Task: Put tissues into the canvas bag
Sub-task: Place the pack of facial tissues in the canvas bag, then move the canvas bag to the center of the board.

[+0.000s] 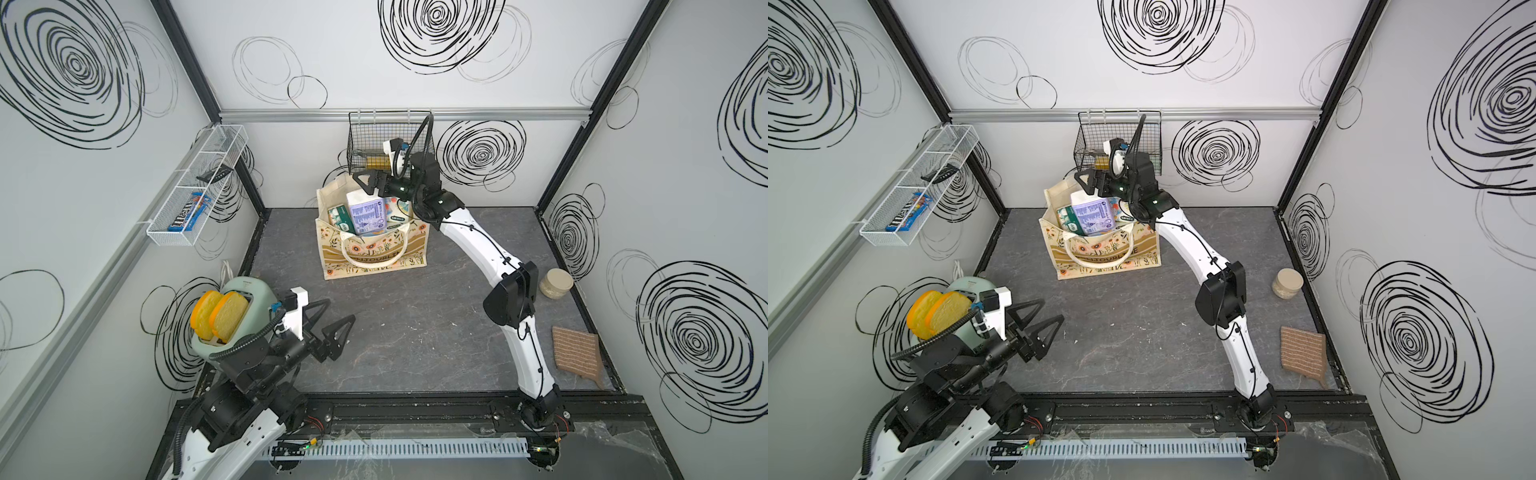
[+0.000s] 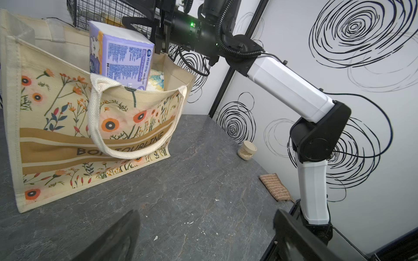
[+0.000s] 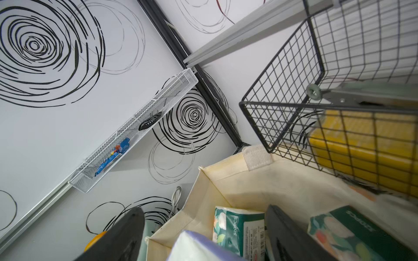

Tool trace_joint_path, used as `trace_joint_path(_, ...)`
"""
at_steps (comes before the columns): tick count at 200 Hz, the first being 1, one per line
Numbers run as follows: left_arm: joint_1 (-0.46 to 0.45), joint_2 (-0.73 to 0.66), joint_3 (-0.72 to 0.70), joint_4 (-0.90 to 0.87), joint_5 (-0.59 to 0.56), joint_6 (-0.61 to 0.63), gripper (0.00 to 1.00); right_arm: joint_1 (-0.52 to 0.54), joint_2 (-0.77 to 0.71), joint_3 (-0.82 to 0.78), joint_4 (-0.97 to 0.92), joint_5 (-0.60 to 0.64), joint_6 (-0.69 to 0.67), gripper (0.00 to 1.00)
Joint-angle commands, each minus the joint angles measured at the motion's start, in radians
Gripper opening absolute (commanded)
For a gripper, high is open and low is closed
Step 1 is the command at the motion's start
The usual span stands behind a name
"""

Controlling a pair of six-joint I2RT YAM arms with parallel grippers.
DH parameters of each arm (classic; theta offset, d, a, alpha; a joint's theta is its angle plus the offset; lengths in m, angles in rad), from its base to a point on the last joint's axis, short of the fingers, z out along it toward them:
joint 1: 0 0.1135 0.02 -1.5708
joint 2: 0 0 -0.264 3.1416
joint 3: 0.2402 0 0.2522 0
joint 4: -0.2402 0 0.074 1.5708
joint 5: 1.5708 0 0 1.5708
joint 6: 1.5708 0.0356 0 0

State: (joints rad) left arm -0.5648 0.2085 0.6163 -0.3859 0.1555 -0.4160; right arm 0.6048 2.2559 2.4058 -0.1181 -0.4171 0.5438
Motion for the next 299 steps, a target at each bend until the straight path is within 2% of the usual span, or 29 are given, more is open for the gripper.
trace_joint_path(1, -0.003, 0.008, -0.003, 0.056, 0.003, -0.006, 0.96, -0.002, -0.101, 0.003, -0.053, 0.037, -0.088, 0.86)
trace_joint_path(24, -0.003, 0.009, -0.001, 0.051, 0.001, -0.006, 0.96, -0.003, -0.153, -0.032, -0.147, 0.107, -0.180, 0.86)
trace_joint_path(43, -0.003, 0.009, 0.000, 0.049, -0.002, -0.006, 0.96, -0.011, -0.253, -0.149, -0.182, 0.238, -0.251, 0.88)
trace_joint_path(65, -0.002, 0.012, -0.001, 0.051, -0.003, -0.006, 0.96, -0.063, -0.350, -0.252, -0.243, 0.362, -0.292, 0.88)
trace_joint_path(75, -0.001, 0.015, -0.002, 0.053, 0.000, -0.006, 0.96, -0.090, -0.367, -0.270, -0.283, 0.395, -0.313, 0.85)
trace_joint_path(108, 0.000, 0.023, -0.001, 0.052, 0.003, -0.006, 0.96, -0.141, -0.376, -0.302, -0.408, 0.432, -0.381, 0.79)
trace_joint_path(127, 0.001, 0.025, -0.002, 0.053, 0.001, -0.006, 0.96, -0.139, -0.389, -0.354, -0.412, 0.440, -0.419, 0.79)
trace_joint_path(173, 0.008, 0.031, -0.003, 0.052, 0.004, -0.006, 0.96, -0.128, -0.362, -0.366, -0.428, 0.355, -0.440, 0.80)
trace_joint_path(217, 0.011, 0.033, -0.003, 0.053, 0.009, -0.006, 0.96, -0.112, -0.337, -0.353, -0.439, 0.367, -0.440, 0.78)
trace_joint_path(261, 0.011, 0.029, -0.003, 0.052, 0.009, -0.006, 0.96, -0.110, -0.284, -0.286, -0.507, 0.415, -0.449, 0.69)
trace_joint_path(275, 0.011, 0.029, -0.003, 0.051, 0.010, -0.006, 0.96, -0.107, -0.269, -0.266, -0.527, 0.436, -0.458, 0.62)
trace_joint_path(299, 0.011, 0.029, -0.003, 0.052, 0.008, -0.006, 0.96, -0.103, -0.259, -0.253, -0.542, 0.443, -0.469, 0.41)
